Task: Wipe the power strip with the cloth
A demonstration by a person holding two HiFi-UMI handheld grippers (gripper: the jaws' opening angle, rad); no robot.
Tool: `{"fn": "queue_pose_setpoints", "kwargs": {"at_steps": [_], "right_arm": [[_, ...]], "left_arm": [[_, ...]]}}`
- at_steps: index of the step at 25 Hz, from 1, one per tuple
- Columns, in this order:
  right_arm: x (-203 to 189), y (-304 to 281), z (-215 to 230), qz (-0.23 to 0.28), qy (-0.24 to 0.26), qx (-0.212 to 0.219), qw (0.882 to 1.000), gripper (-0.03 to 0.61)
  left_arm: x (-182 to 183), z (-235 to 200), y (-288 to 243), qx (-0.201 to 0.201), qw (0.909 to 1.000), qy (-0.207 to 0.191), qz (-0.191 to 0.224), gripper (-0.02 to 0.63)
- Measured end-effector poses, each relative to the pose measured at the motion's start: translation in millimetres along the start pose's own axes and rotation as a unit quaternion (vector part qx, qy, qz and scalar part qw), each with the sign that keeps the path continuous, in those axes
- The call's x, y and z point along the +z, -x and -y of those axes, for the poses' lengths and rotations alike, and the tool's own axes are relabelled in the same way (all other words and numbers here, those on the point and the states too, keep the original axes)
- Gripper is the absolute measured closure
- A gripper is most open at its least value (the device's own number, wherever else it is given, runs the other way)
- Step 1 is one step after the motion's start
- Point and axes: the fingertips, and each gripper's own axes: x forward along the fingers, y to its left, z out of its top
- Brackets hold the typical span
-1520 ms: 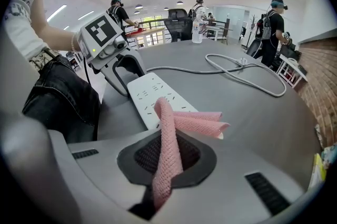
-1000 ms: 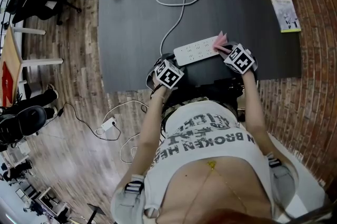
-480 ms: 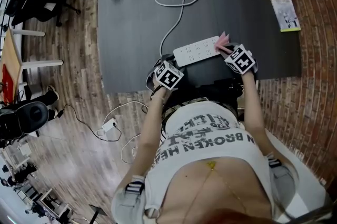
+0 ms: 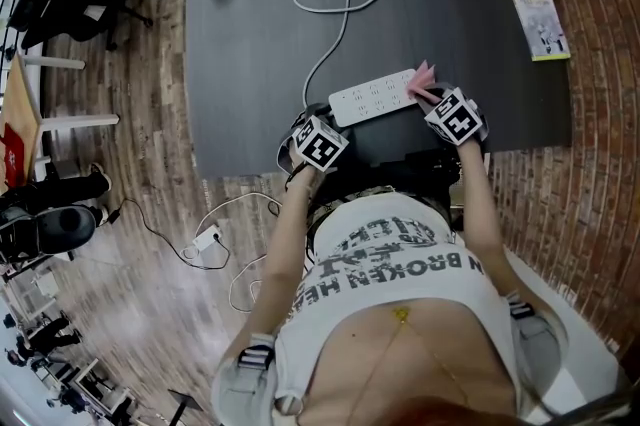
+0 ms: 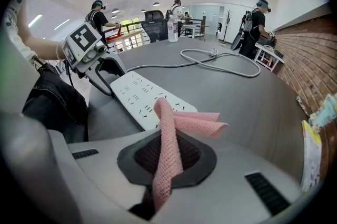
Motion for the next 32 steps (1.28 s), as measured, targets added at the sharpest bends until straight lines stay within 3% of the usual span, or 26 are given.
{"fn": "queue_pose_setpoints", "kwargs": {"at_steps": [15, 21, 28, 32], "right_arm": [[-2.7, -0.6, 2.7, 0.009, 0.005, -0.023, 1.0, 0.561], [21.9, 17.1, -2.3, 0.051, 0.035, -0.037, 0.997, 0.561], [75.6, 56.2, -20.3, 0.169, 0.049, -0.024, 0.984, 0.563], [102.6, 79.1, -34.7, 0.236, 0.035, -0.011, 0.971, 0.561]], "left_arm": [[1.3, 0.1, 0.6, 0.002, 0.9999, -0.006, 0.011, 0.339], [6.4, -2.8, 18.1, 0.037, 0.9984, -0.036, 0.021, 0.341], [59.3, -2.7, 69.4, 0.054, 0.9865, 0.006, 0.154, 0.383], [93.7, 5.7, 100.8, 0.055, 0.9735, 0.01, 0.222, 0.507]]}}
